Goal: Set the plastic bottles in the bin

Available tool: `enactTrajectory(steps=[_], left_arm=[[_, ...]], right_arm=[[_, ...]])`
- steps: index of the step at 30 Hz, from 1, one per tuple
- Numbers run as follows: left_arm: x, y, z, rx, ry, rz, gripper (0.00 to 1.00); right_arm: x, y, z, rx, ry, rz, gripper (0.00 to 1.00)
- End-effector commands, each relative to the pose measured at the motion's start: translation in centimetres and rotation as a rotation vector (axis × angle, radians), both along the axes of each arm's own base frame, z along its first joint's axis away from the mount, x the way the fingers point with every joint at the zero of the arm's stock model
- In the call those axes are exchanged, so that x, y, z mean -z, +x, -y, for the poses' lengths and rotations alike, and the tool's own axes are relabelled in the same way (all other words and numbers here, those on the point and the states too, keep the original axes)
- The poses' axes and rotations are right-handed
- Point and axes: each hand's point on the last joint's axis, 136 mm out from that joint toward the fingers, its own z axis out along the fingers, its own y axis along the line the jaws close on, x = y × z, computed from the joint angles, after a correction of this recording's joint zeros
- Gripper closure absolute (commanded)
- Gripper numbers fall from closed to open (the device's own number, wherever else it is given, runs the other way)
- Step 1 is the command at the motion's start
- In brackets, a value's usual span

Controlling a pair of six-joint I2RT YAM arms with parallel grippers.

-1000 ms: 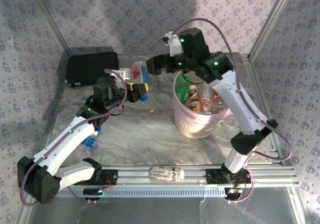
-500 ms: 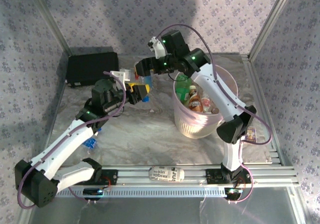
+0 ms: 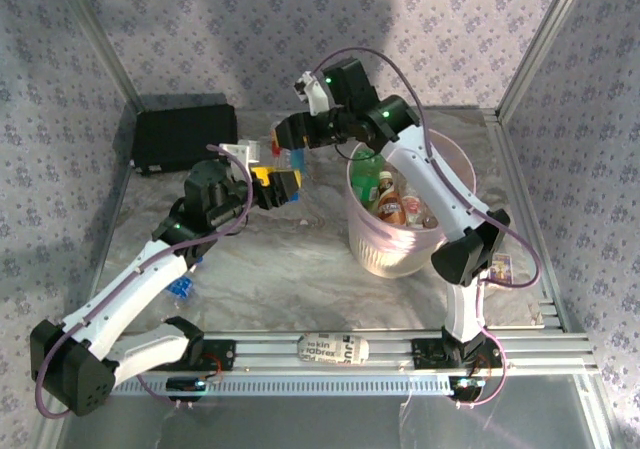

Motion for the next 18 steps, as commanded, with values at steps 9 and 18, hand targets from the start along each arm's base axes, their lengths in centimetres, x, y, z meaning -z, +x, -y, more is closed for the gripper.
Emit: enactTrajectory(steps=[9,18], left_arm=[[6.4,0.1,-6.5,-0.265,0.198,-0.200,0.09],[12.0,-1.0,-14.3,-0.475,0.559,-0.421,0.11]], right_arm=[[-10.4,1.0,12.2,0.240,0.060,0.208,0.48],[-10.9,-0.4,27.3,0.572,-0.045,0.221,0.50]])
